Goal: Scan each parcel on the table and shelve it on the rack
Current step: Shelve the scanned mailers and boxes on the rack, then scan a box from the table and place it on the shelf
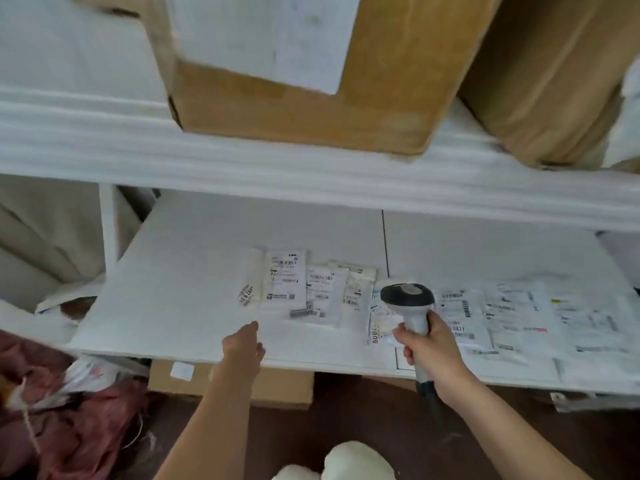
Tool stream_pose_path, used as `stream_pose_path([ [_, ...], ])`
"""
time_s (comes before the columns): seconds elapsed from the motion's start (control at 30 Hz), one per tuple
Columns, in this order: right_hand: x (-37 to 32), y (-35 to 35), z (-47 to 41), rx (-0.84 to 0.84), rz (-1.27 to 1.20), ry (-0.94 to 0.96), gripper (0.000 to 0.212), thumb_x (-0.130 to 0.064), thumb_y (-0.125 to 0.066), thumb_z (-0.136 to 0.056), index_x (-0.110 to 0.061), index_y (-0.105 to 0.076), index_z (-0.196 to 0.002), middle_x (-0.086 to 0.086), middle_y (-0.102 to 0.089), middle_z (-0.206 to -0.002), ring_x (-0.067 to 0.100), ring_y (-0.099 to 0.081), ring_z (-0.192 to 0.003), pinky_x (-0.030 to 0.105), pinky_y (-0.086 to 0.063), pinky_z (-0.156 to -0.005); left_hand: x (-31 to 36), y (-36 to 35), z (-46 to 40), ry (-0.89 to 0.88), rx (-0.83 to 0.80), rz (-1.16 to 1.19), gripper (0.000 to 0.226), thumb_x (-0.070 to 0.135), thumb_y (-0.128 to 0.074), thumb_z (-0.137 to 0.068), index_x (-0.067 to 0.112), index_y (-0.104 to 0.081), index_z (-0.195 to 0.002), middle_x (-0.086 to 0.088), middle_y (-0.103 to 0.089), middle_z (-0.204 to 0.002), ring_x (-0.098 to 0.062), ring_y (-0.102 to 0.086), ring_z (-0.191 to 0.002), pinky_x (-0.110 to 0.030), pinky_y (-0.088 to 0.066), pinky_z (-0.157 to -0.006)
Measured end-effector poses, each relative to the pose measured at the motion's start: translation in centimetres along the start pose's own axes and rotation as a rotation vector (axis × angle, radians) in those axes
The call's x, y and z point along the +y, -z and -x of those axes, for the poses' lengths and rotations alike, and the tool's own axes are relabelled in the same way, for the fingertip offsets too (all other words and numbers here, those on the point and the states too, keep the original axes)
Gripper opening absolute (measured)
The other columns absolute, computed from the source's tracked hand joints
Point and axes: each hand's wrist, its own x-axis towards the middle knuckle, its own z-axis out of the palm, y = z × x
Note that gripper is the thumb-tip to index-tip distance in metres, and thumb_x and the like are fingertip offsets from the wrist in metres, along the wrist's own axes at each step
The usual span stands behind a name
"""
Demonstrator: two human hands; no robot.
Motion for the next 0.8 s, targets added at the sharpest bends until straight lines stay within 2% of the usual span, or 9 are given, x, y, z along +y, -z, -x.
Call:
stream_pose_path([
  [0.07,-1.0,1.7,1.9,0.036,-0.006,-0.024,0.020,-0.002,-0.067,-0.087,-0.009,-0.056,-0.102,0.012,-0.063,-0.085,0.017,-0.053,-0.059,0.028,-0.045,-0.054,0.0,-0.2,2.3,0.040,-0.019,-0.111,0.035,-0.002,-0.051,-0.098,-0.008,-0.049,-0.132,-0.015,-0.048,-0.094,-0.021,-0.048,-0.071,-0.029,-0.049,-0.062],
  [0.13,-2.4,3.8,4.2,0.070,-0.014,-0.046,0.022,-0.002,-0.067,-0.087,-0.011,-0.055,-0.103,0.013,-0.062,-0.085,0.019,-0.053,-0.060,0.030,-0.045,-0.054,0.3,-1.1,6.2,0.069,-0.073,-0.158,0.034,-0.006,-0.048,-0.098,-0.011,-0.048,-0.131,-0.019,-0.053,-0.098,-0.024,-0.052,-0.070,-0.030,-0.052,-0.056],
  [0.23,-4.7,7.9,8.4,0.115,-0.007,-0.095,0.023,-0.002,-0.066,-0.086,-0.010,-0.054,-0.104,0.012,-0.059,-0.078,0.021,-0.054,-0.060,0.033,-0.044,-0.055,0.6,-3.6,13.4,0.138,-0.154,-0.215,0.030,-0.004,-0.049,-0.098,-0.009,-0.051,-0.128,-0.019,-0.061,-0.094,-0.029,-0.056,-0.071,-0.032,-0.049,-0.065],
  [0.3,-5.9,10.7,11.6,0.151,-0.028,-0.132,0.026,-0.003,-0.067,-0.086,-0.009,-0.052,-0.108,0.012,-0.059,-0.080,0.021,-0.056,-0.062,0.032,-0.044,-0.055,0.3,-5.6,18.8,0.174,-0.248,-0.283,0.030,0.000,-0.050,-0.099,-0.006,-0.052,-0.128,-0.019,-0.063,-0.101,-0.029,-0.058,-0.074,-0.032,-0.050,-0.069],
  [0.43,-7.4,16.1,17.0,0.254,-0.115,-0.151,0.029,-0.001,-0.066,-0.087,-0.006,-0.052,-0.111,0.014,-0.060,-0.087,0.019,-0.057,-0.060,0.030,-0.045,-0.054,-0.5,-10.0,28.0,0.198,-0.439,-0.401,0.025,0.006,-0.053,-0.099,-0.002,-0.056,-0.122,-0.014,-0.066,-0.094,-0.028,-0.062,-0.080,-0.032,-0.054,-0.070],
  [0.57,-8.6,23.0,22.9,0.424,-0.260,-0.159,0.028,0.000,-0.065,-0.088,-0.012,-0.052,-0.109,0.016,-0.062,-0.096,0.018,-0.057,-0.067,0.026,-0.048,-0.053,-3.1,-14.2,37.9,0.214,-0.580,-0.570,0.023,0.009,-0.057,-0.097,0.002,-0.059,-0.119,-0.013,-0.069,-0.100,-0.026,-0.065,-0.085,-0.030,-0.058,-0.064],
  [0.67,-8.5,29.1,26.2,0.578,-0.342,-0.149,0.026,-0.004,-0.066,-0.088,-0.014,-0.053,-0.108,0.009,-0.064,-0.096,0.018,-0.061,-0.073,0.022,-0.049,-0.054,-5.9,-17.7,44.4,0.253,-0.683,-0.688,0.023,0.007,-0.058,-0.096,0.002,-0.060,-0.118,-0.013,-0.068,-0.100,-0.026,-0.064,-0.086,-0.031,-0.056,-0.073],
  [0.8,-6.7,38.0,30.0,0.794,-0.470,-0.140,0.027,-0.007,-0.066,-0.090,-0.018,-0.051,-0.111,0.006,-0.064,-0.092,0.017,-0.061,-0.069,0.026,-0.052,-0.058,-10.7,-23.9,51.3,0.160,-0.800,-0.853,0.018,0.006,-0.055,-0.097,0.002,-0.060,-0.114,-0.012,-0.068,-0.096,-0.025,-0.064,-0.084,-0.030,-0.055,-0.073],
])
